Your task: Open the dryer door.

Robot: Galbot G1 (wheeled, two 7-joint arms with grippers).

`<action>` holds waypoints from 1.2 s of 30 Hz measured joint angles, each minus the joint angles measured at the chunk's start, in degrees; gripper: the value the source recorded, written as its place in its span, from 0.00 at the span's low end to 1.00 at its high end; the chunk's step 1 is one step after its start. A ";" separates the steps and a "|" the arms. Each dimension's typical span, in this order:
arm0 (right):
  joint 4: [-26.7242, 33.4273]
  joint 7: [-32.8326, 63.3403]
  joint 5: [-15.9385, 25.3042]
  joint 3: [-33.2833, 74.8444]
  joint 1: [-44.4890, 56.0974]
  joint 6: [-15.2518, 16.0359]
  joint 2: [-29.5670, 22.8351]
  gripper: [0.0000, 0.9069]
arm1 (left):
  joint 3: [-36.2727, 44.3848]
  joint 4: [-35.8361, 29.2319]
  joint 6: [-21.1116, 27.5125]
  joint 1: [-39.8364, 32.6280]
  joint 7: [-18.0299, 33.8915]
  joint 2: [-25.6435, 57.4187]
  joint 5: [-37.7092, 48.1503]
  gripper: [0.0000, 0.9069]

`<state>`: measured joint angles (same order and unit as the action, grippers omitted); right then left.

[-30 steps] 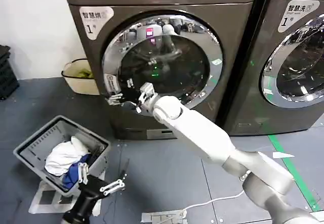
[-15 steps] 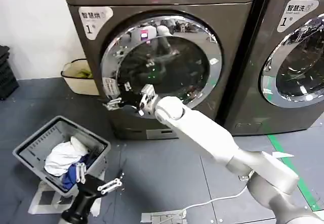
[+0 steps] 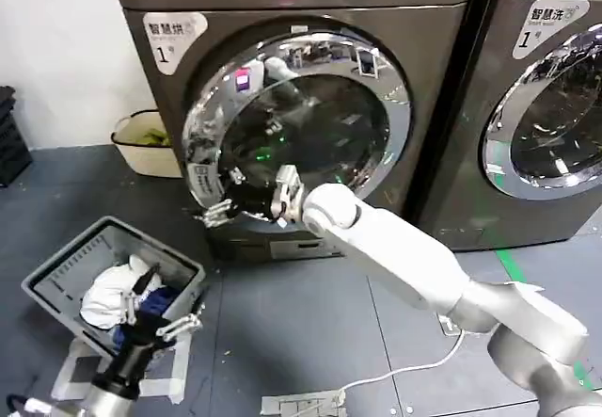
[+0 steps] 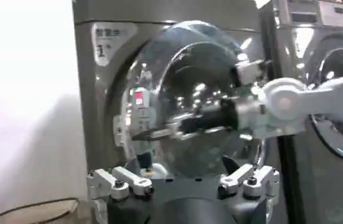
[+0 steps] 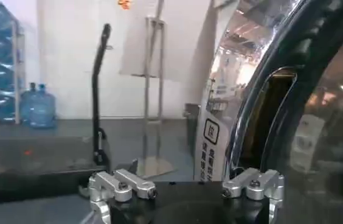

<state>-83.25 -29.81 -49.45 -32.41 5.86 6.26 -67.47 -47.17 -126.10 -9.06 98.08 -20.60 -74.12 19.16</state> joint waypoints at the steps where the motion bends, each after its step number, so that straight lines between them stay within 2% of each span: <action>1: -0.55 -0.20 -0.26 0.00 0.07 0.01 0.48 1.00 | -0.56 0.39 0.34 -0.52 -0.11 0.42 0.42 1.00; 10: -6.43 -3.68 -2.27 0.50 1.17 0.70 5.54 1.00 | -5.64 3.90 2.05 -5.41 -0.16 4.92 3.53 1.00; 17: -10.31 -8.43 -2.99 1.47 2.04 1.56 9.59 1.00 | -6.24 7.13 3.79 -9.23 -0.12 9.45 5.96 1.00; 31: -17.51 -18.08 -3.30 3.92 5.16 1.44 18.41 1.00 | 0.61 13.05 4.04 -19.07 -1.37 17.10 6.57 1.00; 36: -20.57 -22.17 -3.29 6.53 7.88 0.16 22.48 1.00 | 3.64 13.58 3.85 -22.18 -2.77 18.94 6.74 1.00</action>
<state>-103.82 -51.98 -52.74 -25.88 13.74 6.42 -44.99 -43.52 -112.52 -5.21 75.90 -23.37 -55.17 25.91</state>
